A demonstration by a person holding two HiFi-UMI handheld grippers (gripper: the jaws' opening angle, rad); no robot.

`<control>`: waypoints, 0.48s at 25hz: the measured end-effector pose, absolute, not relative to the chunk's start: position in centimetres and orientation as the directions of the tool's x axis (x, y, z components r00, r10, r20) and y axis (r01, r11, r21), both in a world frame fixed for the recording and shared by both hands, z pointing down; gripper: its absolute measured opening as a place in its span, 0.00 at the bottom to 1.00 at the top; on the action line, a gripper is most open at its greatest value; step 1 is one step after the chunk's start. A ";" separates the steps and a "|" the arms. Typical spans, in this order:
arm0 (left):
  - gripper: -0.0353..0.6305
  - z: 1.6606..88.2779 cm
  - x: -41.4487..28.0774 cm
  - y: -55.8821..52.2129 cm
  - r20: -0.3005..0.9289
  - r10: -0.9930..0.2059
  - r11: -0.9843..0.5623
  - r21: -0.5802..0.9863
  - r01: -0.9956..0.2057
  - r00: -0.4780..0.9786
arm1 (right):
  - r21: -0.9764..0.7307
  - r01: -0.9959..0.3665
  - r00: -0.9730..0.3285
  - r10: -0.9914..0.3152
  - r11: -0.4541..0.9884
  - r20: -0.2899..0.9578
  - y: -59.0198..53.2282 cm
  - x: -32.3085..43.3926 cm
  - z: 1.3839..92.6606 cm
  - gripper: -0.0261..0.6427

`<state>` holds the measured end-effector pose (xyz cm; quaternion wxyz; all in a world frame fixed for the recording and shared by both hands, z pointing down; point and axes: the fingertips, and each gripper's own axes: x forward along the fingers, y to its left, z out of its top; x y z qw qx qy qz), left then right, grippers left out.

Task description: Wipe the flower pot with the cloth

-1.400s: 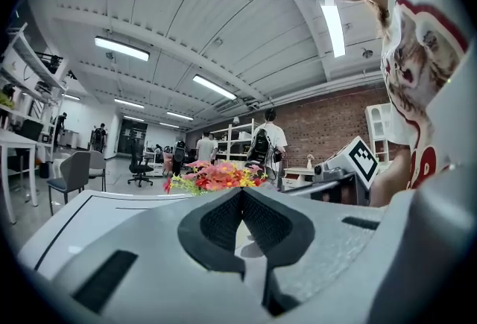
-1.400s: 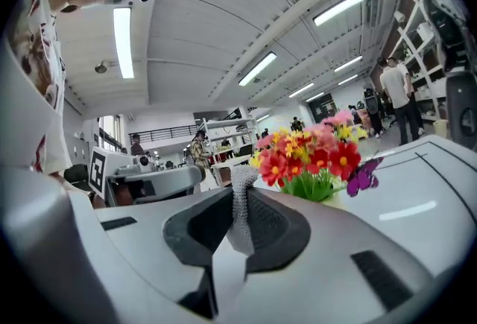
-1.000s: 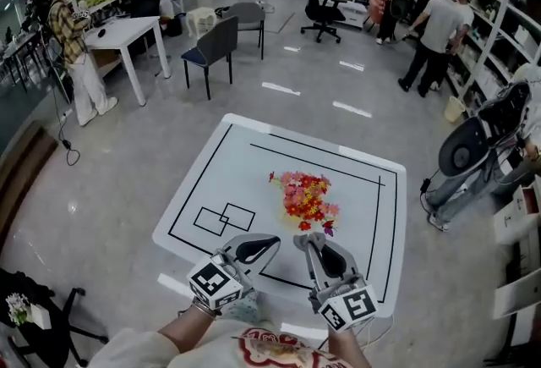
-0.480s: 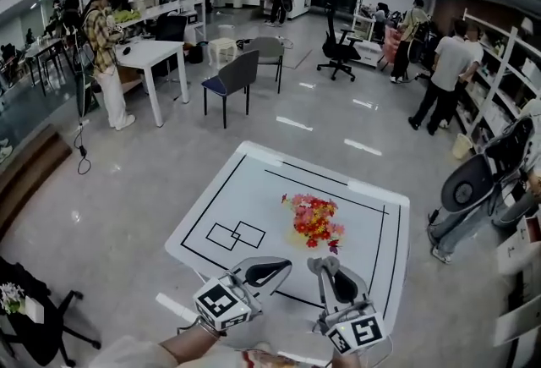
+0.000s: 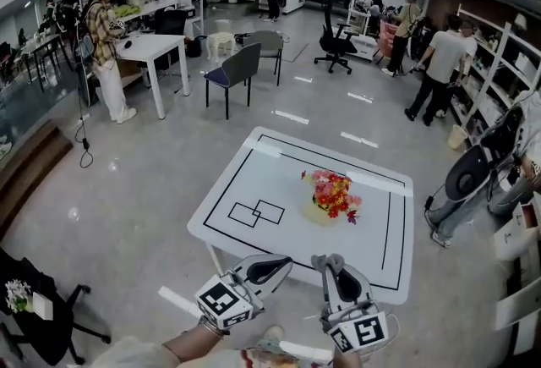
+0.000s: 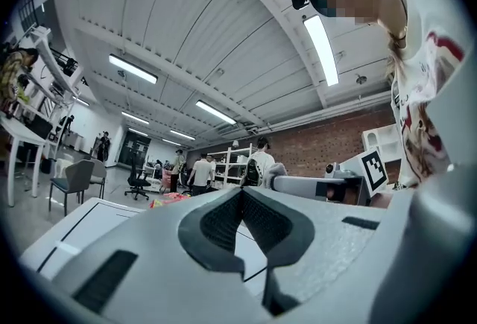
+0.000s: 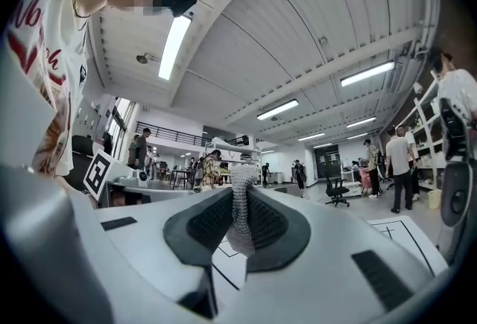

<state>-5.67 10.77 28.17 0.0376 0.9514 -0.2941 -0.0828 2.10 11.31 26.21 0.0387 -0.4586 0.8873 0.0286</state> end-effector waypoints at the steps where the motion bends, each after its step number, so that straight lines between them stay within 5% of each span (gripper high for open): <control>1: 0.06 28.0 -6.6 12.0 -0.133 -0.568 -0.823 0.111 -0.557 0.812 | 0.012 -0.816 -0.576 -0.812 0.578 -0.099 12.6 1.2 26.1 0.10; 12: 0.06 27.7 -12.9 25.8 -0.128 -0.527 -0.850 0.109 -0.516 0.840 | -0.024 -0.856 -0.510 -0.852 0.516 -0.118 27.2 -5.4 25.9 0.10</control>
